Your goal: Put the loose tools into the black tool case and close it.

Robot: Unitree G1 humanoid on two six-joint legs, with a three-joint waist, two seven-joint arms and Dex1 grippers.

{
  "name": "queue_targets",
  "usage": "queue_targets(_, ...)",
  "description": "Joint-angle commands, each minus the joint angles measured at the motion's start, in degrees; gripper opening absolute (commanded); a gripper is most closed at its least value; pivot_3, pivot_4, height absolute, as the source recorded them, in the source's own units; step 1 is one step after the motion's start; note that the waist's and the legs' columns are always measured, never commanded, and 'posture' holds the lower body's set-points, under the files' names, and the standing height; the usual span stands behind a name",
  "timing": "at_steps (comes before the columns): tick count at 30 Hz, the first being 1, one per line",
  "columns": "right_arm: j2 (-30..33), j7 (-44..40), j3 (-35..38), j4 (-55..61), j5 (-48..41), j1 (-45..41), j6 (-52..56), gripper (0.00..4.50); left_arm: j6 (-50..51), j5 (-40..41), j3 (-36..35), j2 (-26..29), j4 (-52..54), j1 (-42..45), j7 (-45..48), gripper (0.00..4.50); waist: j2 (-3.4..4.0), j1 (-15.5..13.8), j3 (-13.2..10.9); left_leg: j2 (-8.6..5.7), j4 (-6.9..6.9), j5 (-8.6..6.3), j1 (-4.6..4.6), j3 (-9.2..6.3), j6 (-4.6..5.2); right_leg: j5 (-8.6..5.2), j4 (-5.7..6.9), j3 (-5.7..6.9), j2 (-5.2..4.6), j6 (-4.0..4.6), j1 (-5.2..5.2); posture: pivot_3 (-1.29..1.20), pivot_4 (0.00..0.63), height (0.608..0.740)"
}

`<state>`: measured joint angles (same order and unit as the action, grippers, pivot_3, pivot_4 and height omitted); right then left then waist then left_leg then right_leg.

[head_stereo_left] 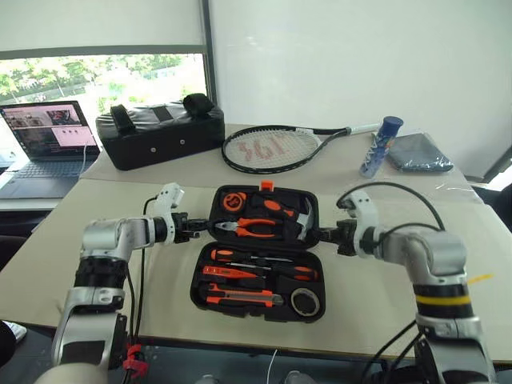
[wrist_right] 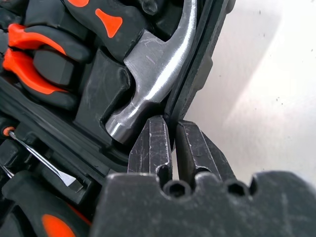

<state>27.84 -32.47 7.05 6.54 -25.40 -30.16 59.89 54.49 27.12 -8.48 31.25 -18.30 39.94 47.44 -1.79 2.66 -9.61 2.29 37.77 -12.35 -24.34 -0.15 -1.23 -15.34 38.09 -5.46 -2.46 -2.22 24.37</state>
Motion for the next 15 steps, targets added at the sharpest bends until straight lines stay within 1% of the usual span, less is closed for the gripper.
queue_targets(1,-1.6,-9.3,2.7,6.1,-0.6,5.1,-24.3,0.06,-13.0,2.5,-3.3,-1.4,8.7,-5.9,5.2,0.00,0.00,0.0,0.0,-0.01,-0.01,0.00,-0.02,0.00,0.00,0.00,-0.05,0.00,-0.01,0.00,0.01,0.00,0.150,0.740)
queue_targets(3,-2.0,-12.9,2.3,5.6,0.8,9.5,-34.3,0.06,-20.7,2.4,-4.0,-2.5,10.9,-10.2,7.8,0.00,0.00,-0.1,0.0,-0.01,-0.01,0.00,-0.01,0.03,0.00,0.00,-0.04,-0.01,-0.04,0.00,0.00,0.00,0.150,0.740)
queue_targets(6,-1.4,-17.7,-0.2,3.3,5.1,14.5,-49.9,0.06,-29.2,1.9,-5.3,-4.3,11.5,-13.6,8.7,0.00,-0.01,-0.3,0.0,-0.02,0.01,0.00,0.02,0.04,0.00,0.01,-0.07,0.00,-0.07,-0.01,-0.06,0.00,0.150,0.740)
queue_targets(9,-1.3,-21.8,-1.7,0.8,7.8,17.9,-63.9,0.06,-42.1,-1.8,-3.7,-3.9,10.6,-17.4,13.1,0.00,-0.01,-0.2,0.0,-0.05,0.08,0.01,0.04,0.04,-0.01,0.04,-0.05,-0.01,-0.06,-0.06,-0.09,0.00,0.150,0.740)
queue_targets(15,-0.9,-21.0,-2.0,-6.1,13.4,19.8,-82.4,0.06,-58.5,-6.5,-2.3,-4.4,8.2,-20.1,14.8,0.00,-0.02,-0.1,0.0,0.00,0.07,0.03,0.18,0.08,-0.02,0.08,-0.03,-0.04,-0.01,-0.01,-0.18,0.00,0.150,0.740)
